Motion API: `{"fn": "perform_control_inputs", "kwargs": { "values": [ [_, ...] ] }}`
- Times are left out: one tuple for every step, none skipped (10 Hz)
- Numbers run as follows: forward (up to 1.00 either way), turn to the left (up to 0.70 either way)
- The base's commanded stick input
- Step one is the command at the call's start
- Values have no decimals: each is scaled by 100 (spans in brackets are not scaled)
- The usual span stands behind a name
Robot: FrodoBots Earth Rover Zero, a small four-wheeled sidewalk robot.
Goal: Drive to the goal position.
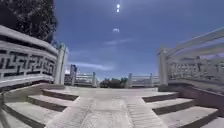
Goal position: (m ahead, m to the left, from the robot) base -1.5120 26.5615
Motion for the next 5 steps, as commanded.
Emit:
{"fn": "perform_control_inputs", "kwargs": {
  "values": [
    [56, 0],
    [57, 0],
    [61, 0],
    [58, 0],
    [53, 0]
  ]
}}
